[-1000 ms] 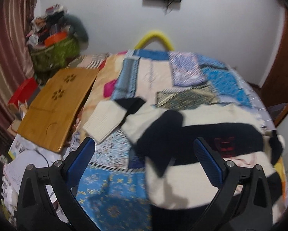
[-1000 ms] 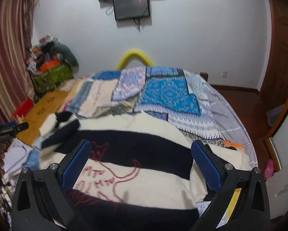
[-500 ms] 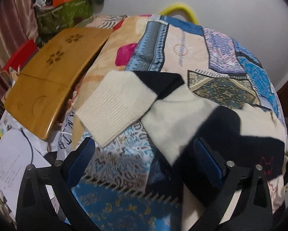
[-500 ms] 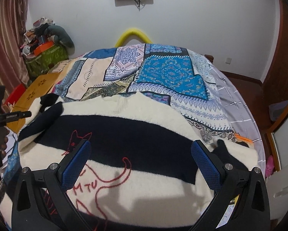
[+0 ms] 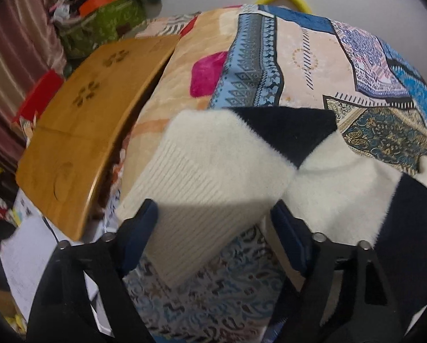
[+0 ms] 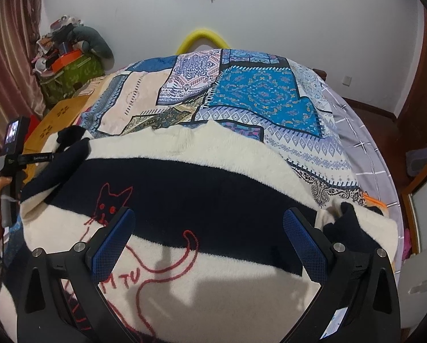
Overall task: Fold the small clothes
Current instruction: 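Grasp the sweater sleeve with the left tool and lift it, then fold the held sleeve across the sweater body with the left tool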
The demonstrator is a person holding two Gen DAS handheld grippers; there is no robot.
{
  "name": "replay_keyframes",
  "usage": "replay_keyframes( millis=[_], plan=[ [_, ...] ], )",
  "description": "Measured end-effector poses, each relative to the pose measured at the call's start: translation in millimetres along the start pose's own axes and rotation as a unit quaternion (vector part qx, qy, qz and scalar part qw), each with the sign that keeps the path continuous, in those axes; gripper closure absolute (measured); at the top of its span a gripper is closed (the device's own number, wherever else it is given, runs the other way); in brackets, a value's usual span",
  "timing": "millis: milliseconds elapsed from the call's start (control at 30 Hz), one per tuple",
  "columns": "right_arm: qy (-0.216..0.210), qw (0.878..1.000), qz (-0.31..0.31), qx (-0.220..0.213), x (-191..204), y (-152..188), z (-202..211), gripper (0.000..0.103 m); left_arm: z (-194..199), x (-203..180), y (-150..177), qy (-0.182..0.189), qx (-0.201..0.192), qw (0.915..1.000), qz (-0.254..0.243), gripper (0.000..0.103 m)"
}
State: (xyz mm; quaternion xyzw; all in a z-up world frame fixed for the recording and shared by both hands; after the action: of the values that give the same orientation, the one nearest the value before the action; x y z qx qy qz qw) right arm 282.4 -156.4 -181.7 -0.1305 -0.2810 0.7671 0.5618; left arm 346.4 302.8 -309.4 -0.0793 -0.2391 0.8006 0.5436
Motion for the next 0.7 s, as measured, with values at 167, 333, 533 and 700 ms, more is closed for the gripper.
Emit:
replay_keyframes(
  millis=[167, 333, 533, 700],
  plan=[
    [0.0, 1.0, 0.01, 0.005, 4, 3, -3, 0.0, 0, -8, -2, -0.016, -0.017, 0.9991, -0.034, 0.06],
    [-0.001, 1.0, 0.008, 0.011, 4, 5, -6, 0.0, 5, -14, -6, -0.004, -0.025, 0.9984, -0.05, 0.095],
    [0.0, 1.0, 0.016, 0.007, 7, 4, 0, 0.0, 31, -13, -12, 0.032, -0.041, 0.9976, -0.045, 0.098],
    [0.0, 1.0, 0.022, -0.006, 11, 0, 11, 0.0, 72, -21, -17, 0.076, -0.056, 0.994, -0.055, 0.098]
  ],
)
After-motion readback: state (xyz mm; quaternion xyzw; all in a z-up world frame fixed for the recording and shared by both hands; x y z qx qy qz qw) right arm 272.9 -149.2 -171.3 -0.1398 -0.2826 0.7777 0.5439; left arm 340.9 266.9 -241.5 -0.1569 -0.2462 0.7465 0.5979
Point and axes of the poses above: each gripper's, at about its wrist camera, not at the fingertips, and z roughly against the way its jaws point, x to its left, y to its underside, the point moved 3 cm from there along -z, roughly the way its jaws point, and after that the axes turned 4 degrees about -z, right-handed, at the moved point
